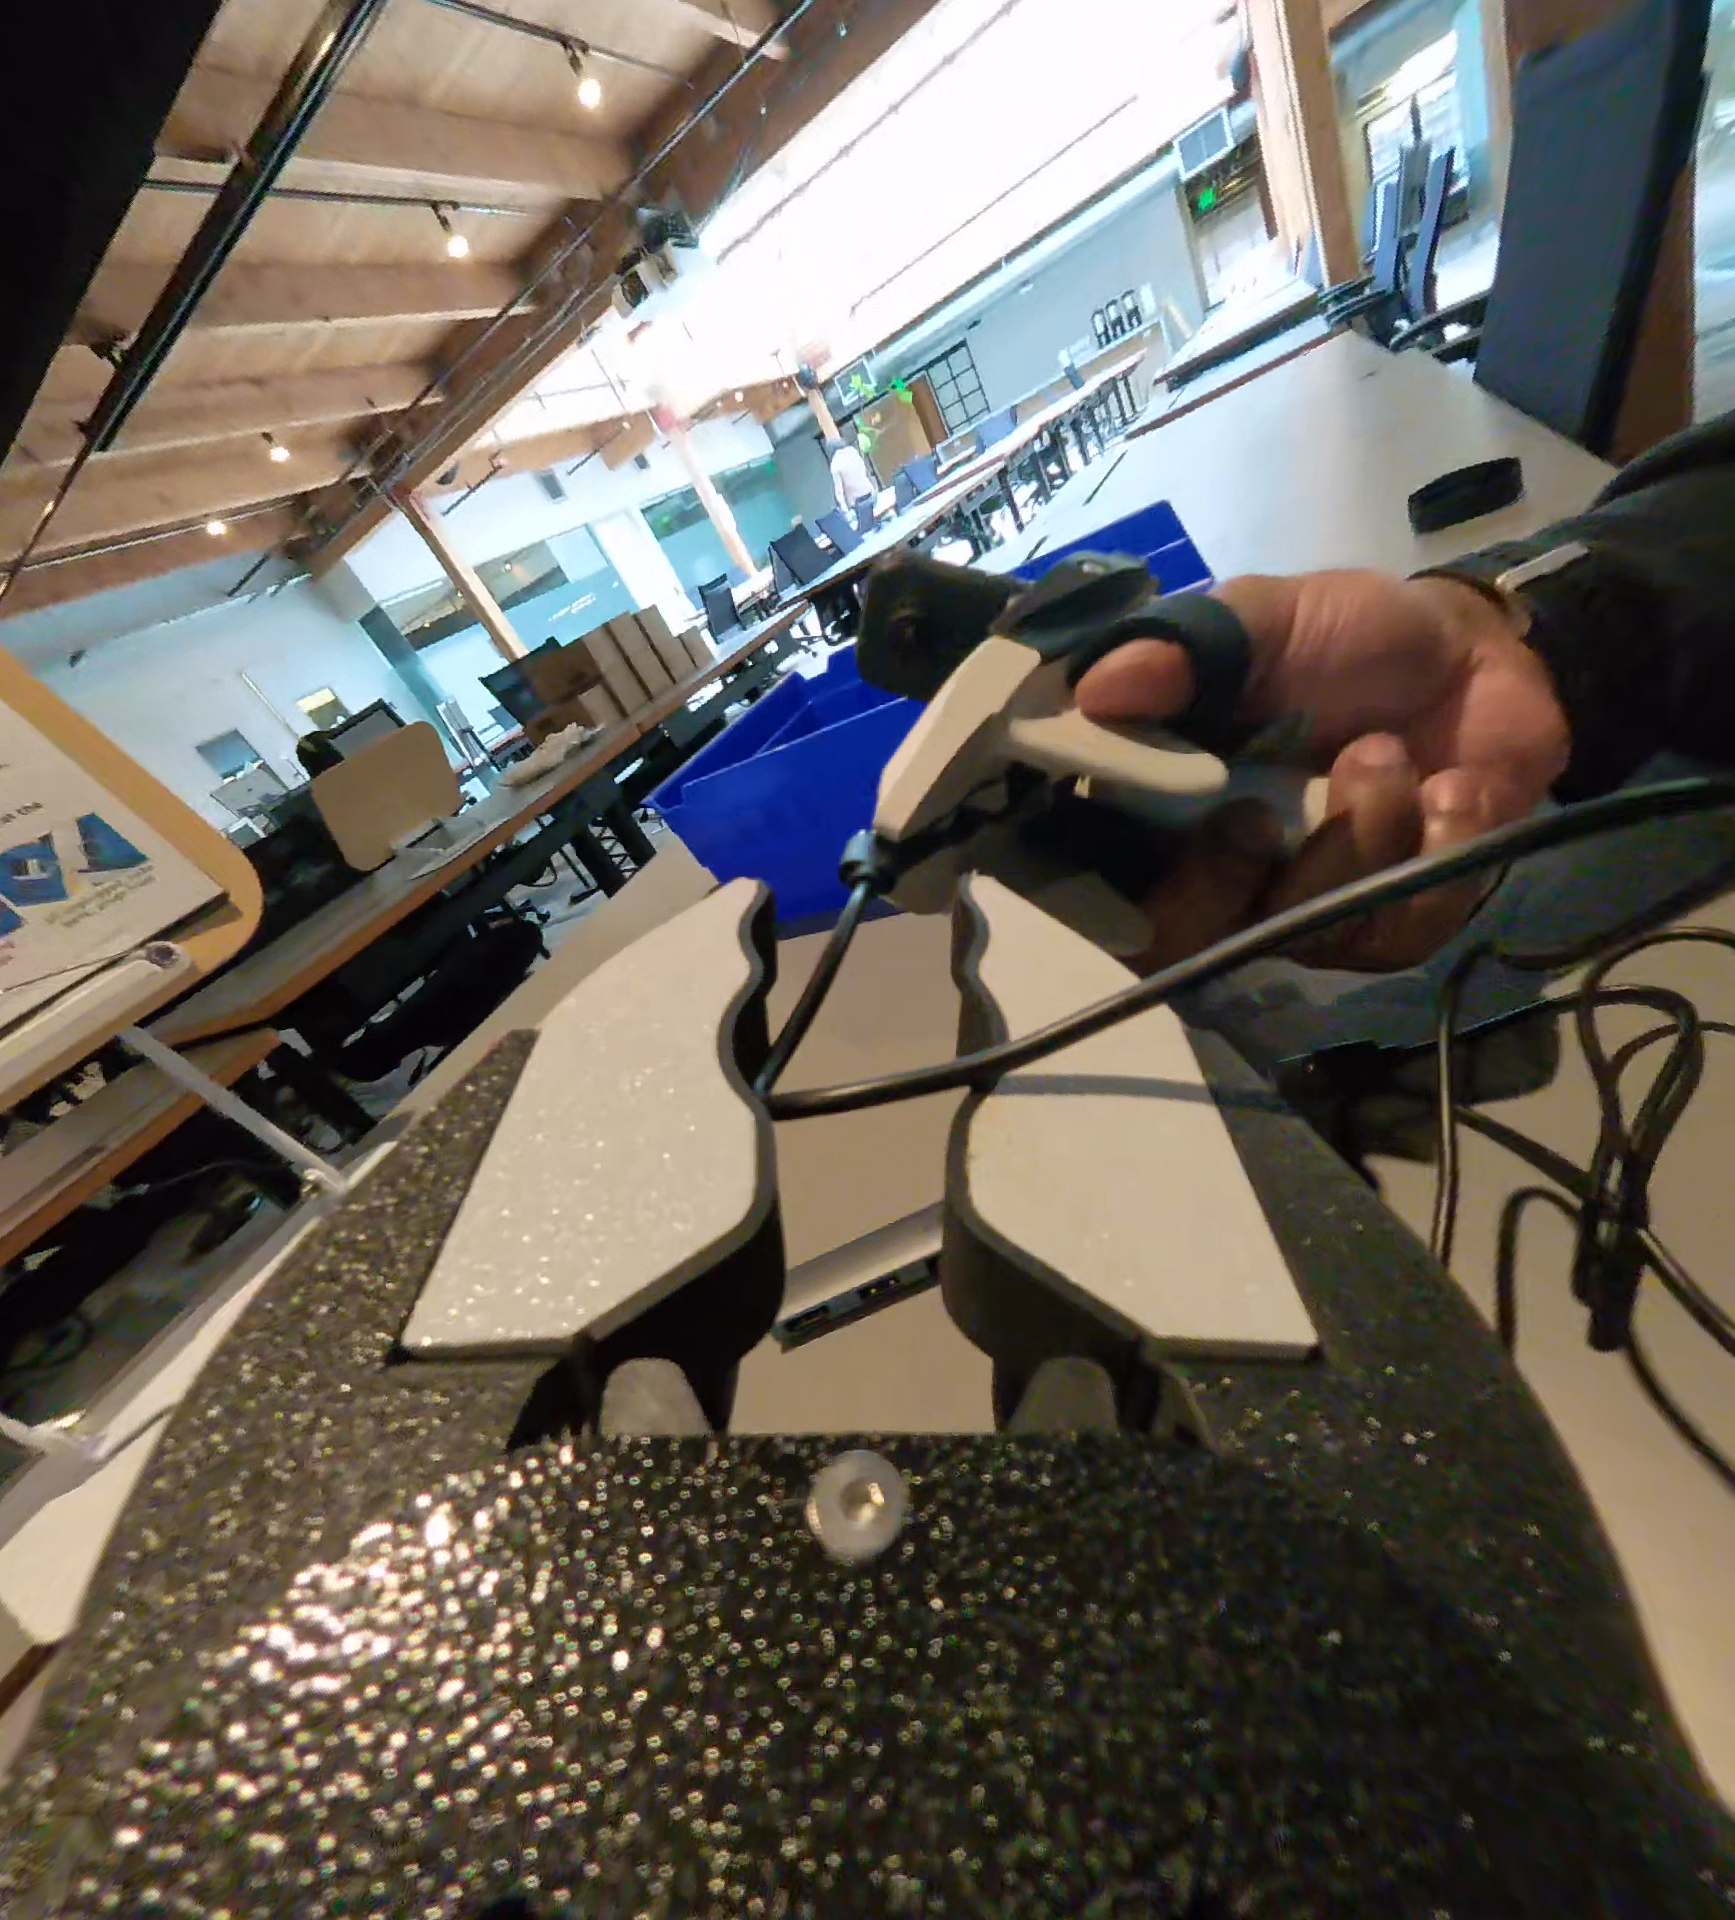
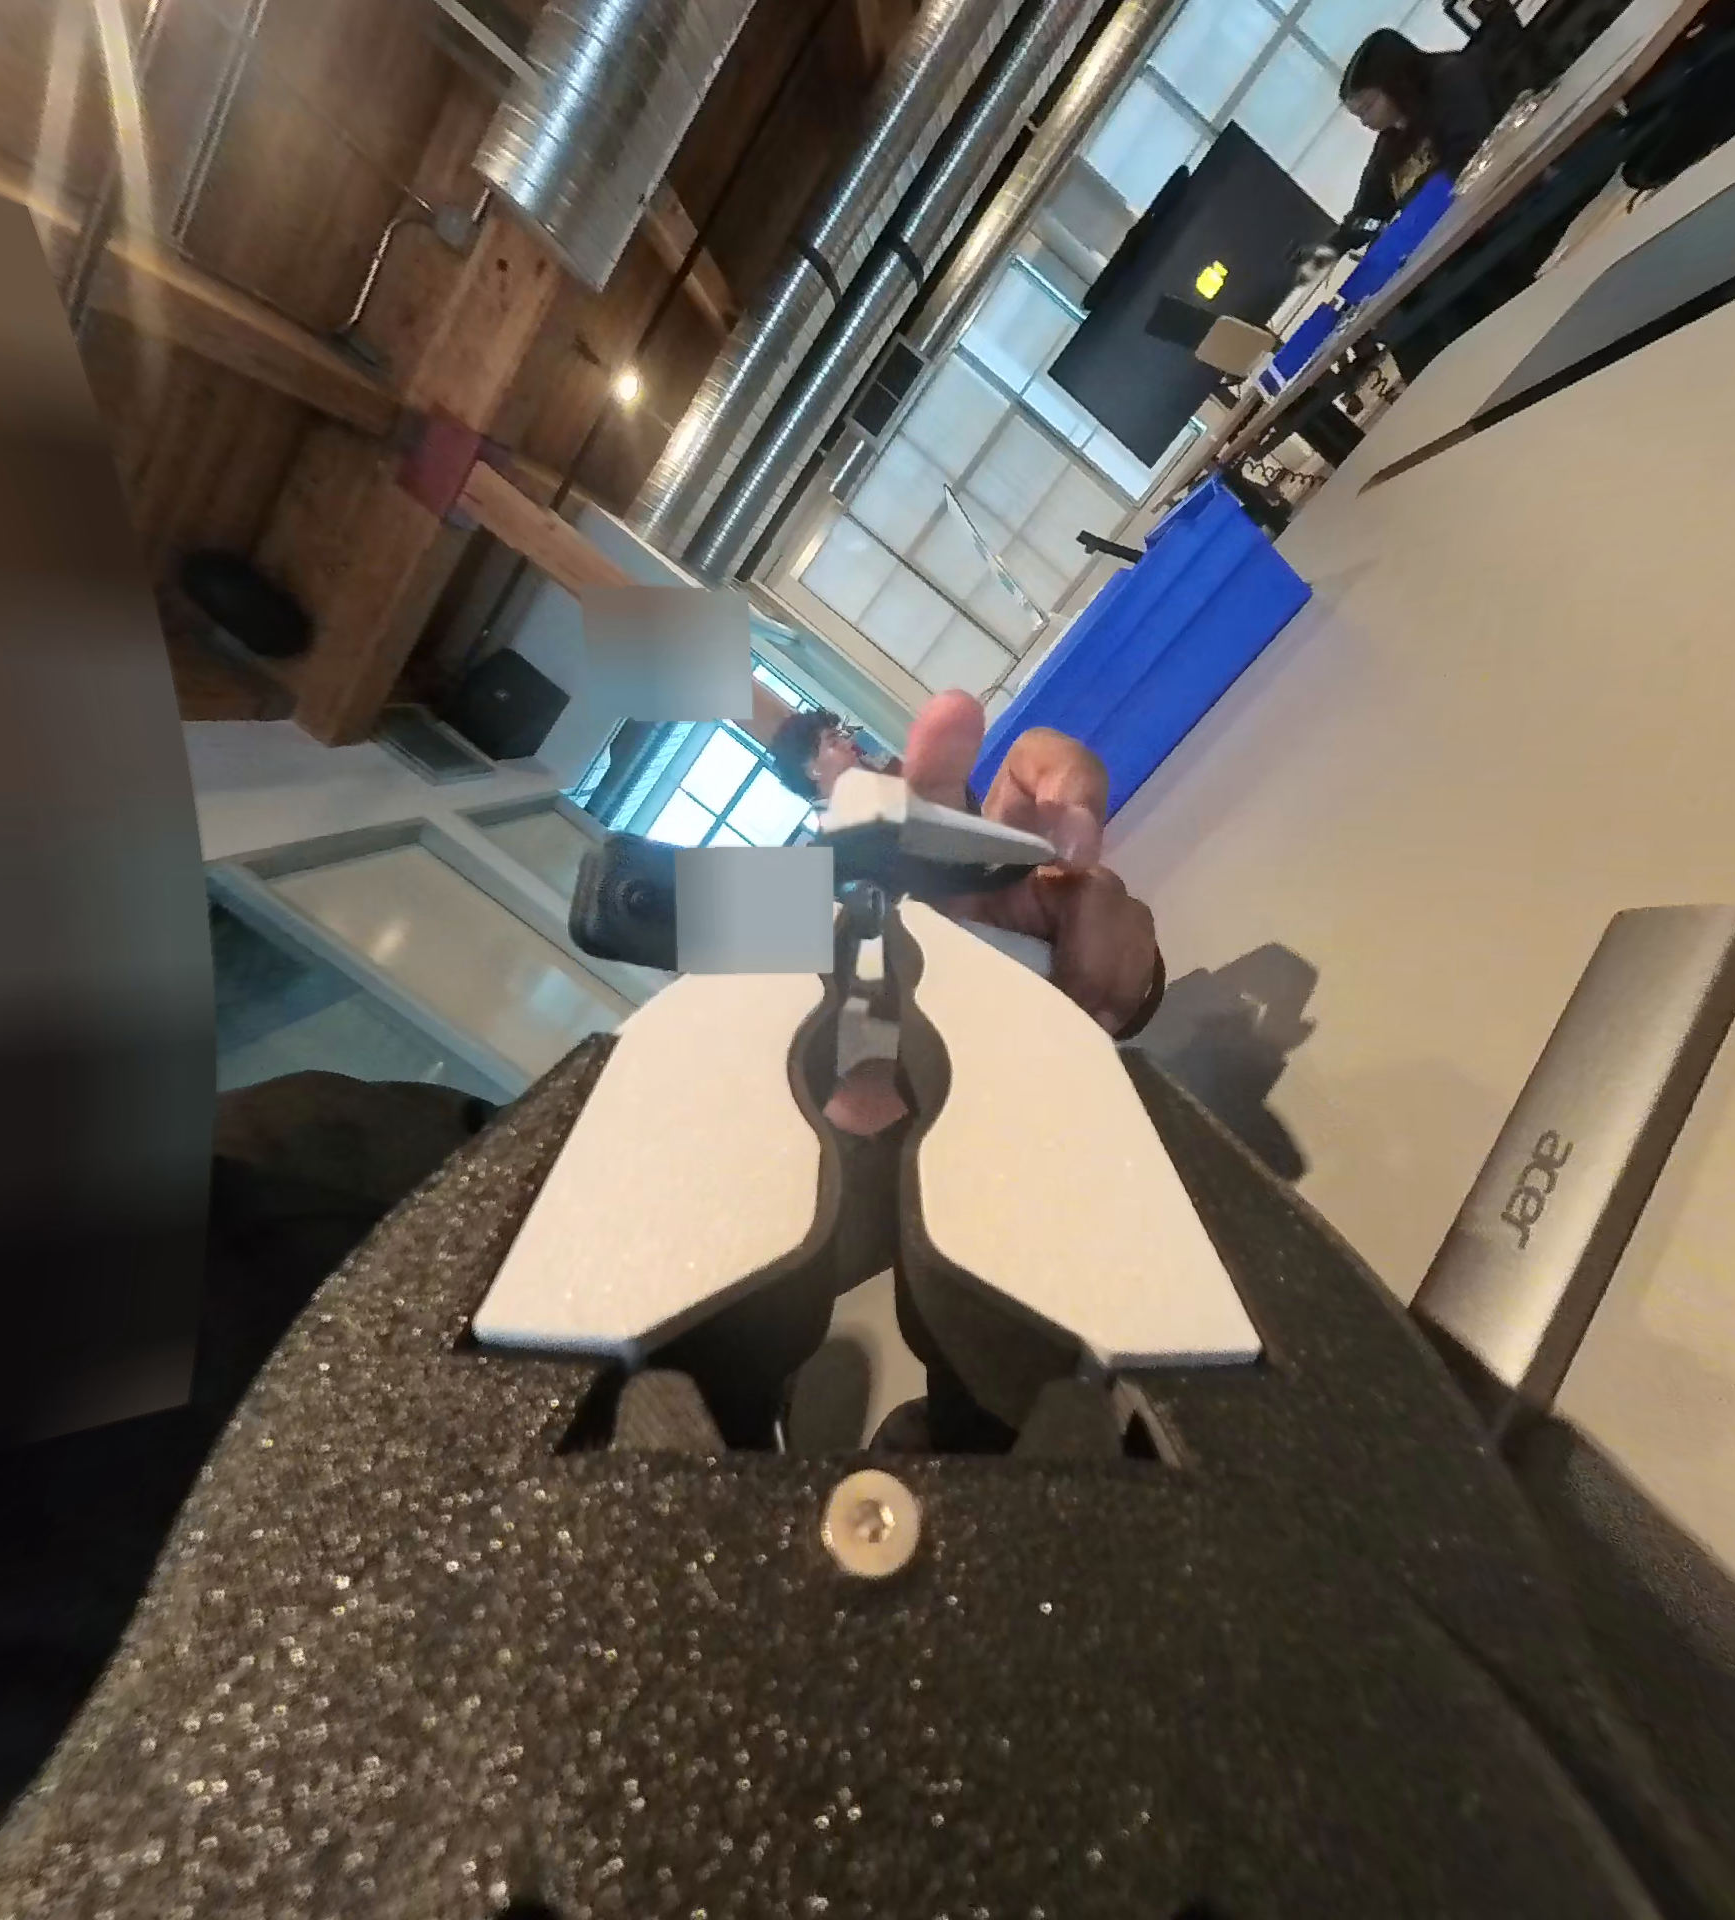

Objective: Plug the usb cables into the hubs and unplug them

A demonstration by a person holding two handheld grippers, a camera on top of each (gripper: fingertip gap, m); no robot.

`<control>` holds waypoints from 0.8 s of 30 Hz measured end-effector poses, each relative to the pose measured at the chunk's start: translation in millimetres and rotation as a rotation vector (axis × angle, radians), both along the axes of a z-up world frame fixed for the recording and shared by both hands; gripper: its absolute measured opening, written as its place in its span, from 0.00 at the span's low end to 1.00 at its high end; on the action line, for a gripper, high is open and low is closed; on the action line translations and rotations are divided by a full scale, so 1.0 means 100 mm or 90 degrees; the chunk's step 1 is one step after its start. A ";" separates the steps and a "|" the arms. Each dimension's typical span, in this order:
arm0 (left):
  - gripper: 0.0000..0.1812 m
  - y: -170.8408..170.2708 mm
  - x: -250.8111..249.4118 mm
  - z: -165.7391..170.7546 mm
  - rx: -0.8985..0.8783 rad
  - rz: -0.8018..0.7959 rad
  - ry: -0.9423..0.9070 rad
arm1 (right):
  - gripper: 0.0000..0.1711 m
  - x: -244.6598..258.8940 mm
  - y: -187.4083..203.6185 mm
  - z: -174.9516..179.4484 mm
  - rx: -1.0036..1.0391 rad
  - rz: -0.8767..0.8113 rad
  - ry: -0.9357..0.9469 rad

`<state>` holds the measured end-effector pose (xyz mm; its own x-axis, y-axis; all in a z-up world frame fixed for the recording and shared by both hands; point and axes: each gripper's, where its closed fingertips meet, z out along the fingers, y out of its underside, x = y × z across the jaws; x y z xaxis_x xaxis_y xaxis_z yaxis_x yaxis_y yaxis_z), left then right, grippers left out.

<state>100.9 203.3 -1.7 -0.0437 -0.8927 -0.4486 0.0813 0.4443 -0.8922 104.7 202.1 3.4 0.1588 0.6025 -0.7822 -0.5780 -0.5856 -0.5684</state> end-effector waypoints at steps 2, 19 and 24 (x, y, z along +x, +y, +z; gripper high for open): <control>0.17 -0.01 0.00 0.00 -0.008 -0.003 0.000 | 0.03 -0.01 0.00 -0.02 -0.004 0.001 -0.001; 0.11 -0.02 -0.03 0.00 -0.001 -0.007 0.018 | 0.03 -0.05 -0.02 -0.02 0.005 0.014 -0.008; 0.20 -0.08 -0.07 -0.17 -0.131 -0.112 0.129 | 0.03 0.05 -0.02 0.11 0.065 -0.028 -0.013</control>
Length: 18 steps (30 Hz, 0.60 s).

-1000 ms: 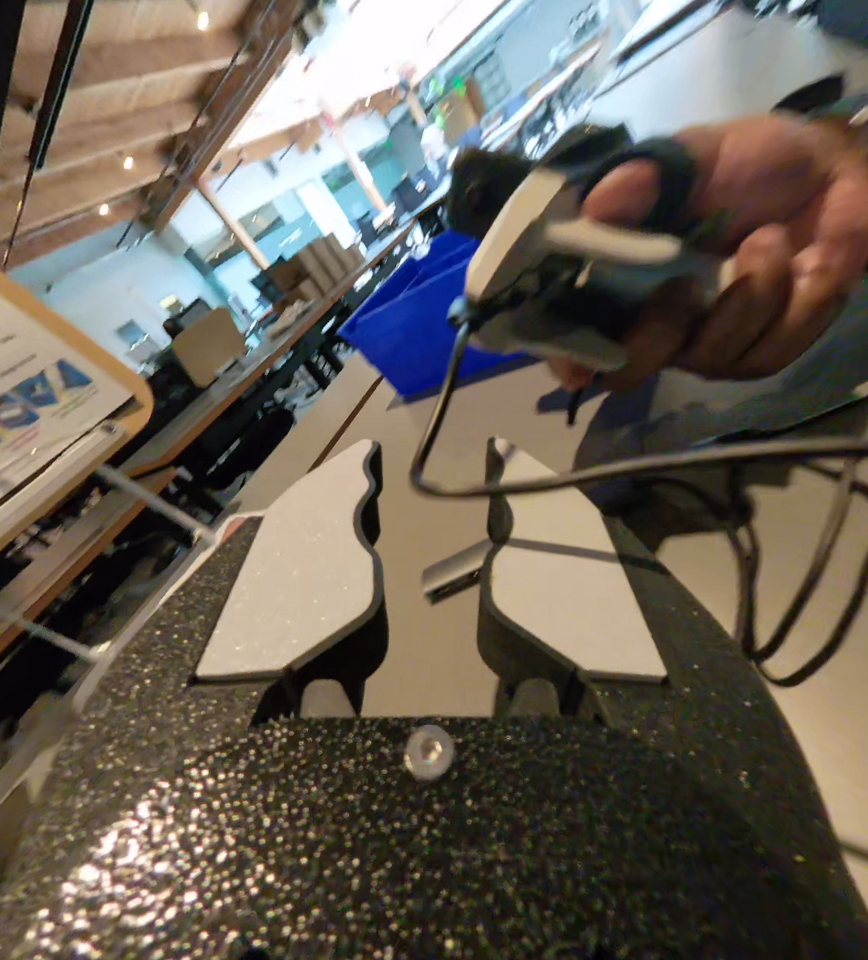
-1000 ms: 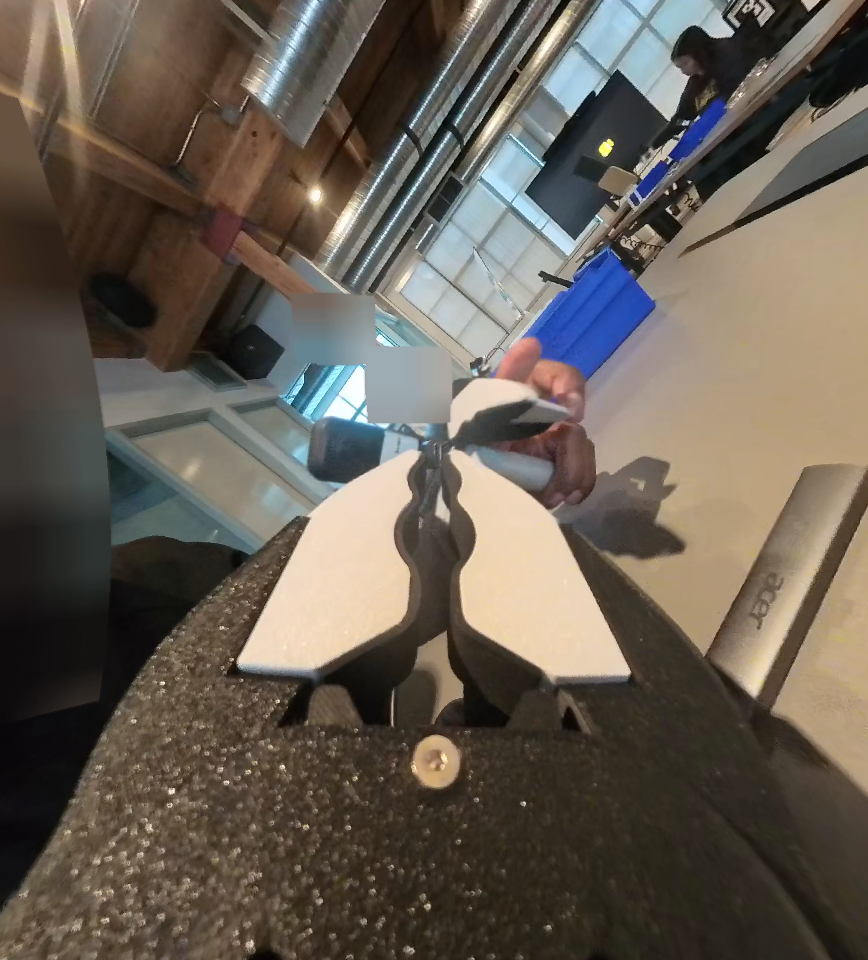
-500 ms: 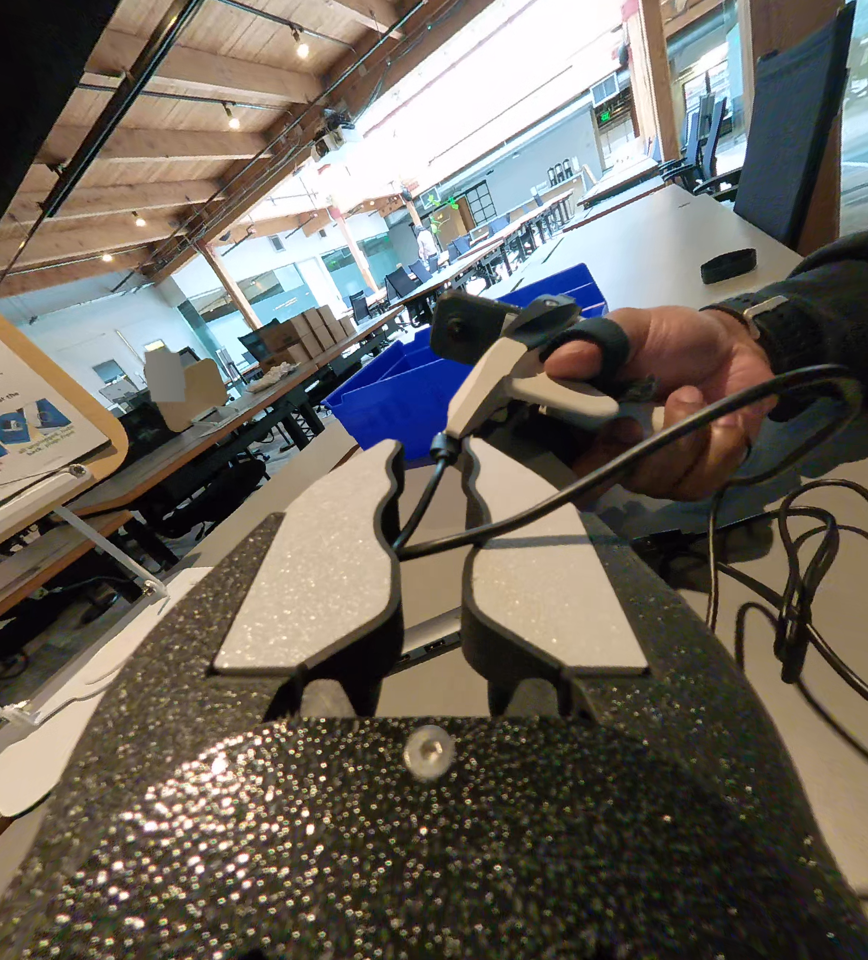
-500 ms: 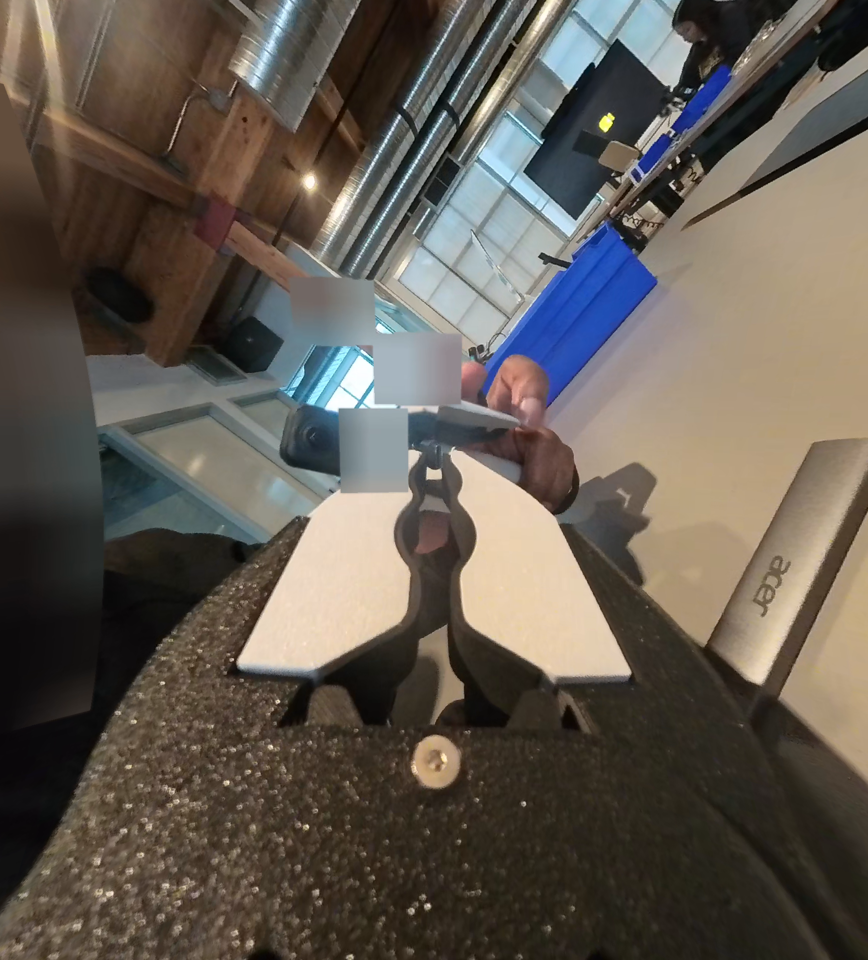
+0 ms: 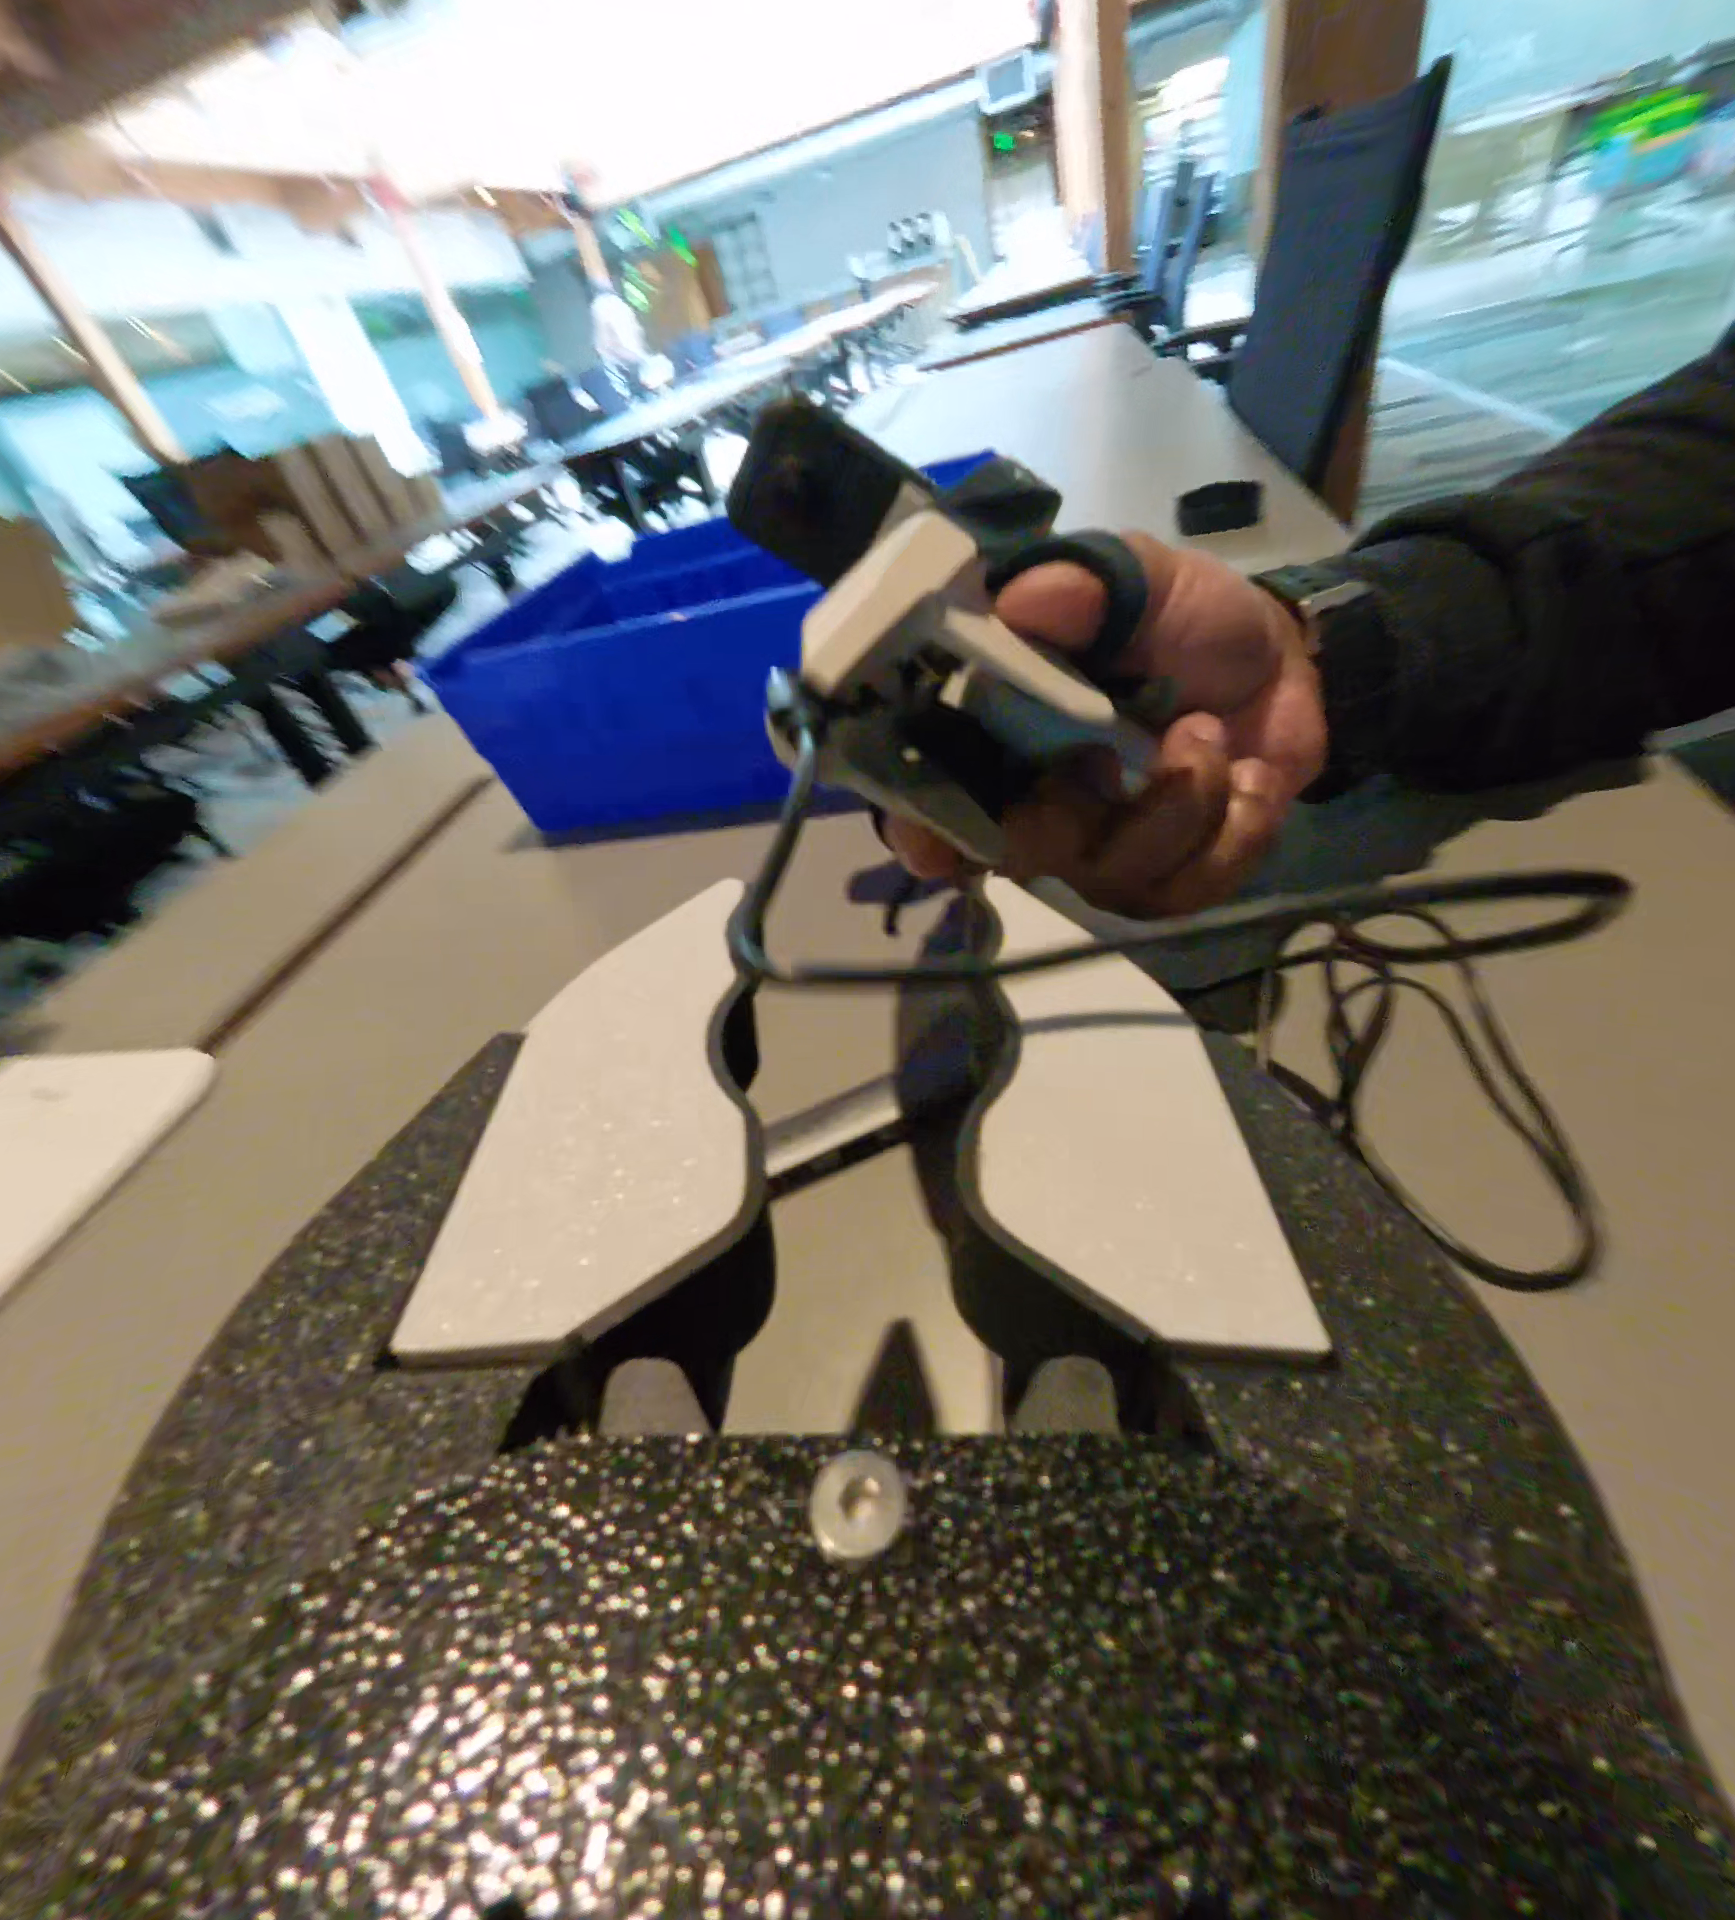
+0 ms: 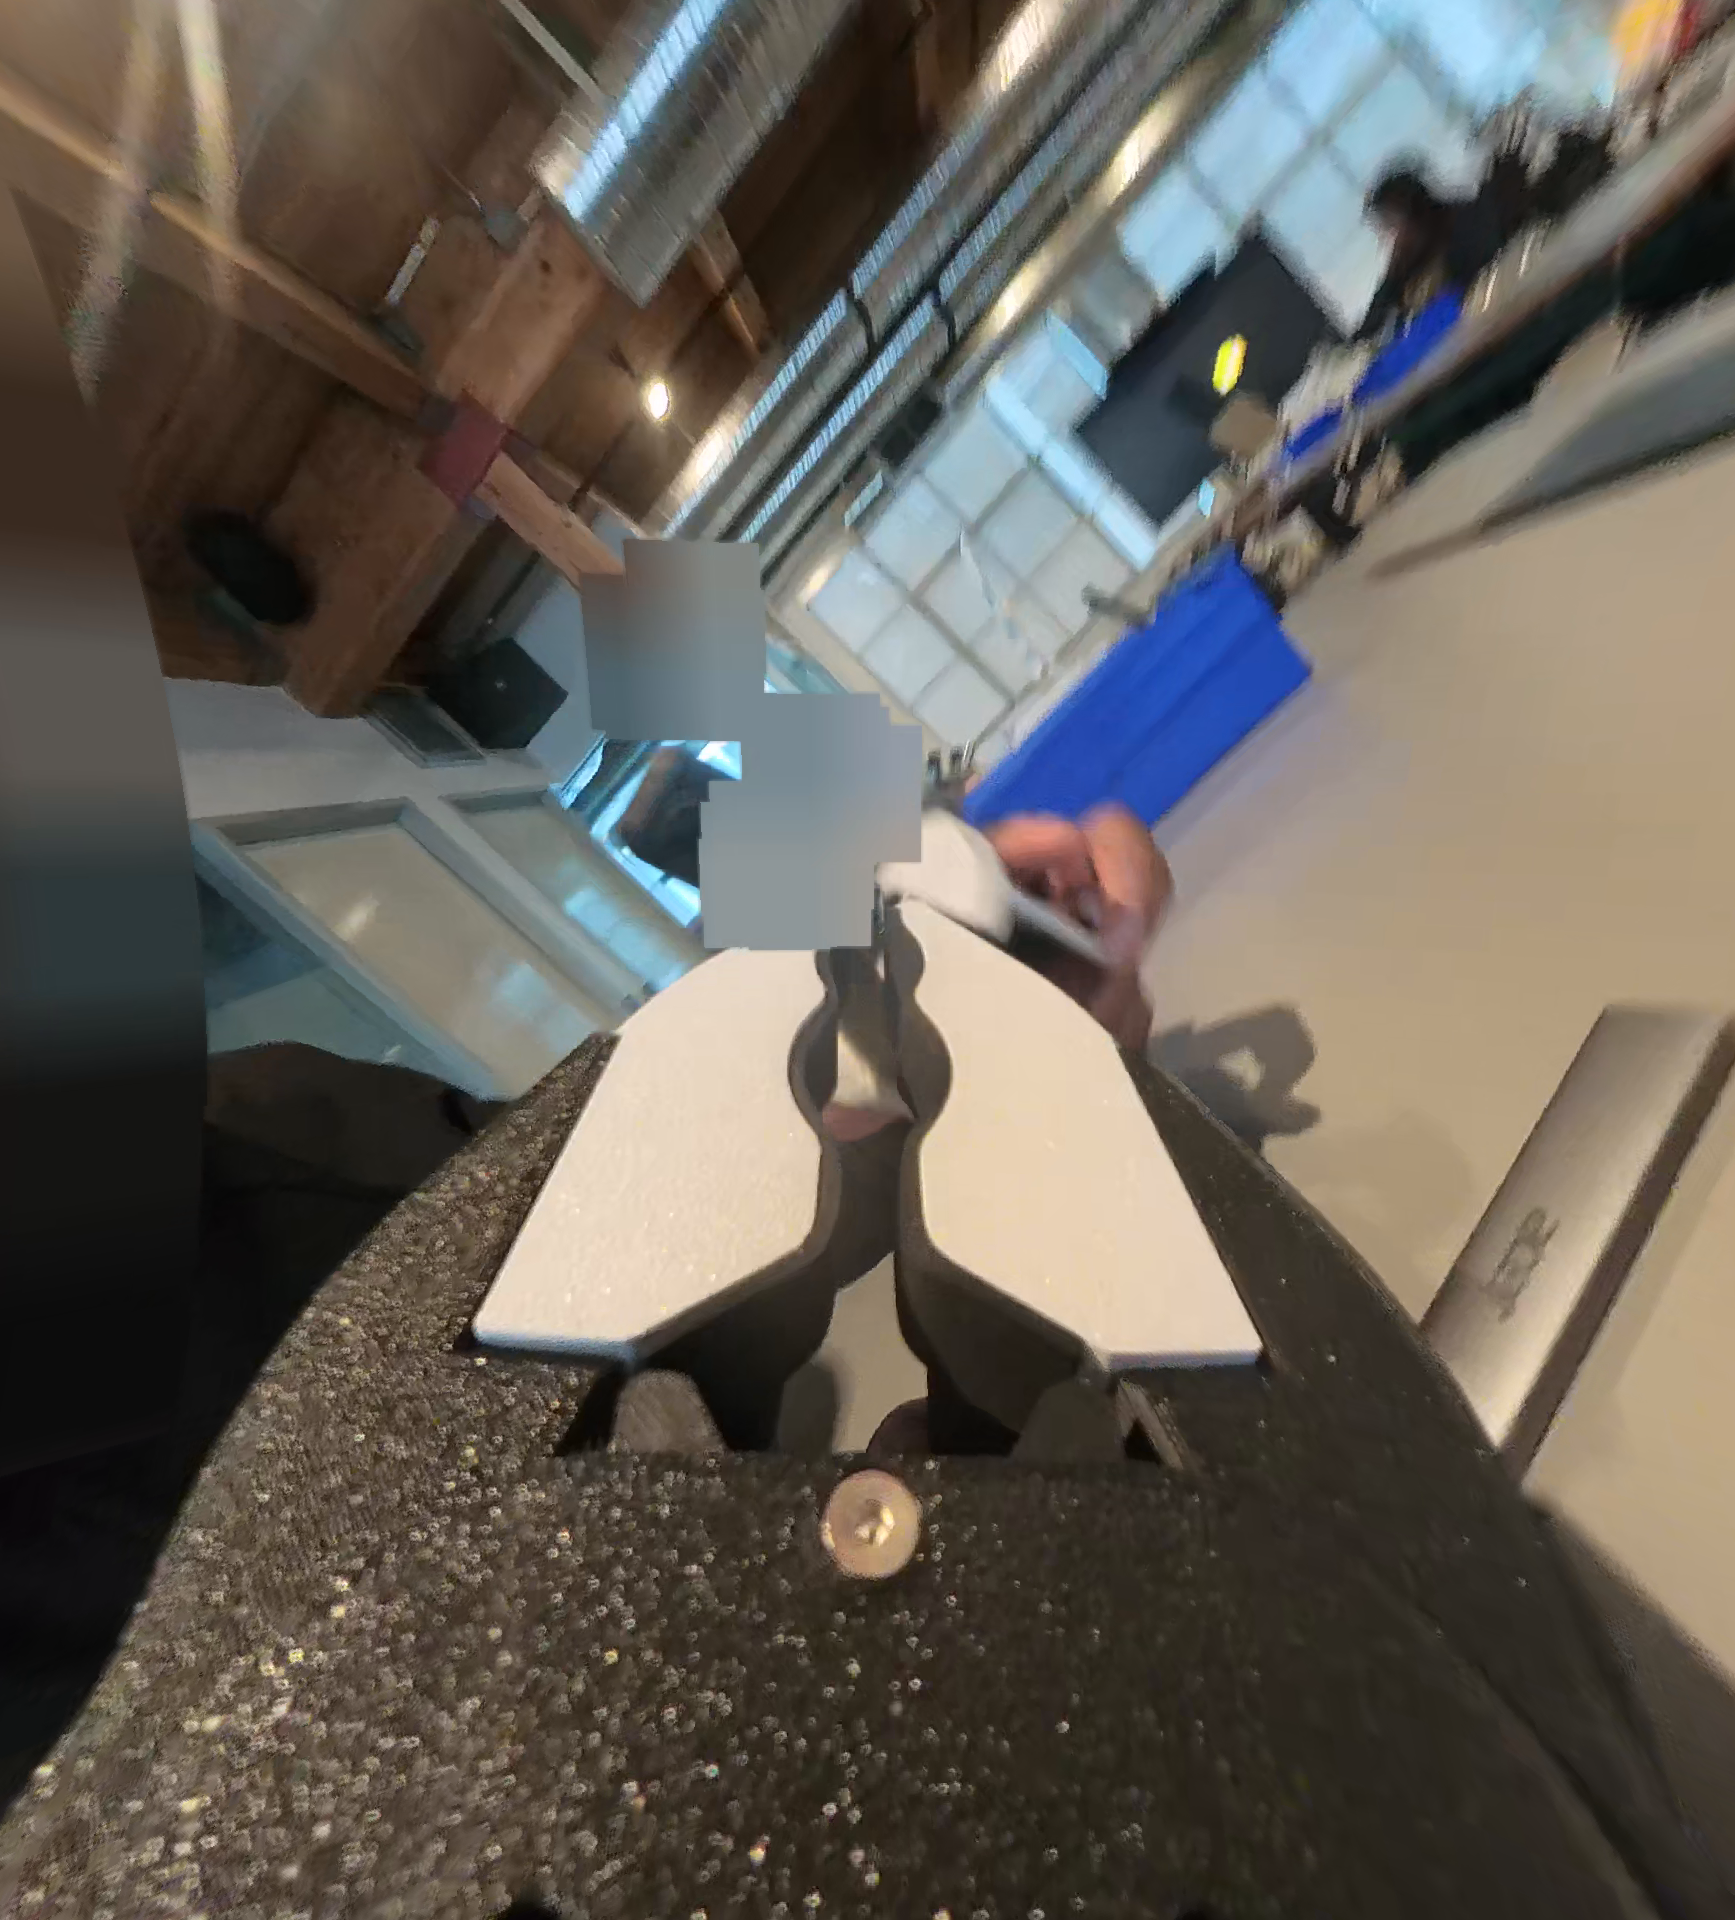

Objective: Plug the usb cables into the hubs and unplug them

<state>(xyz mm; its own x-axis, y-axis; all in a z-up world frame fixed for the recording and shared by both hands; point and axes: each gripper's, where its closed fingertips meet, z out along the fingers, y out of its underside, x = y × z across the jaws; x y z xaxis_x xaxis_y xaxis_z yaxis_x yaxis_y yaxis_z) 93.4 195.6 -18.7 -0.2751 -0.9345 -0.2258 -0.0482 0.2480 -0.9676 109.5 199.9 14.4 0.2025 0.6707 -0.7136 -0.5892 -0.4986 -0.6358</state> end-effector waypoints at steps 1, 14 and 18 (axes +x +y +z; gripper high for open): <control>0.23 0.03 -0.01 -0.02 -0.036 -0.008 0.015 | 0.03 0.04 0.00 0.03 0.014 -0.011 0.002; 0.28 0.52 -0.23 0.61 -0.547 -0.036 -0.108 | 0.03 0.21 0.03 0.14 0.098 -0.119 -0.021; 0.30 0.26 -0.05 0.50 -0.509 -0.032 -0.061 | 0.03 0.15 0.04 0.09 0.099 -0.125 -0.035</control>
<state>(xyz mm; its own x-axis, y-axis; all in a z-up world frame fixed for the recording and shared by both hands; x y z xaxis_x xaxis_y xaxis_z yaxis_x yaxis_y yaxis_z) 88.8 221.7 31.2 -0.3346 -0.8101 0.4814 0.0370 -0.5217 -0.8523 124.0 204.1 23.6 0.3752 0.7152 -0.5896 -0.6275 -0.2722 -0.7295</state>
